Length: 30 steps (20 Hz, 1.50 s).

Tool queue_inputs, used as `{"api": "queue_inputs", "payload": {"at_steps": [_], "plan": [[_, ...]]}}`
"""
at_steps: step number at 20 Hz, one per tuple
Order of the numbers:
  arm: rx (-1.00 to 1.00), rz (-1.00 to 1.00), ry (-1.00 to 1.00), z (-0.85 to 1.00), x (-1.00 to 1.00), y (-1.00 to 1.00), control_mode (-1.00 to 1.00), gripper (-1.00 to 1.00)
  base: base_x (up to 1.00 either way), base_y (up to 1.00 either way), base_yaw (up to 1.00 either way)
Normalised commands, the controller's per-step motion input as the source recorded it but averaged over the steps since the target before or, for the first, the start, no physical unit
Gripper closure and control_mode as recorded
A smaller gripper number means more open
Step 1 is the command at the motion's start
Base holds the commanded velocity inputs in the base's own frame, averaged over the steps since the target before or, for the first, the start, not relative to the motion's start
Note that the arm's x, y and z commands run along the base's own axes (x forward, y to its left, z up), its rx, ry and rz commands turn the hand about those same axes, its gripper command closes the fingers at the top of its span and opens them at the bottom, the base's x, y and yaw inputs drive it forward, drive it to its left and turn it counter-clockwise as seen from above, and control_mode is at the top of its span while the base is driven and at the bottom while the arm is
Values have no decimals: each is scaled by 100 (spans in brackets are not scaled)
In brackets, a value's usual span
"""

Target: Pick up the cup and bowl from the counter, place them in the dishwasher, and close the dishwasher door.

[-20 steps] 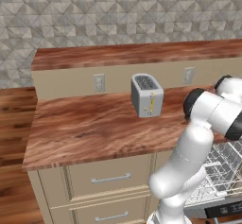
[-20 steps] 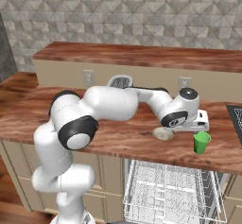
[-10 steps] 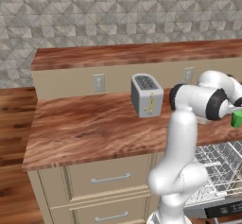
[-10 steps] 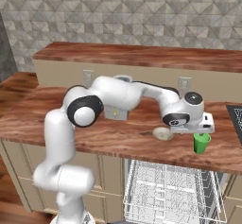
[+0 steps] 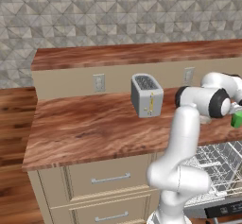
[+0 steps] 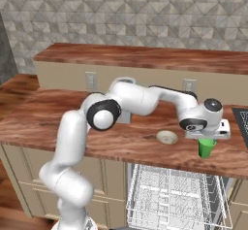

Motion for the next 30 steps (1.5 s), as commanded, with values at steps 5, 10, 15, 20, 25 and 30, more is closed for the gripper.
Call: {"api": "queue_inputs", "payload": {"at_steps": [5, 10, 15, 20, 25, 30], "plan": [[0, 0, 0, -29, 26, -10, -100, -100, 0, 0, 0], [0, 0, 0, -42, 17, 0, -100, -100, 0, 0, 0], [0, 0, 0, -52, 4, 15, -100, 100, 0, 0, 0], [0, 0, 0, -56, 0, 48, -100, 100, 0, 0, 0], [-1, 1, 0, -37, 0, 44, -100, 100, 0, 0, 0], [-1, 1, 0, -24, -2, 44, -100, 100, 0, 0, 0]]}}
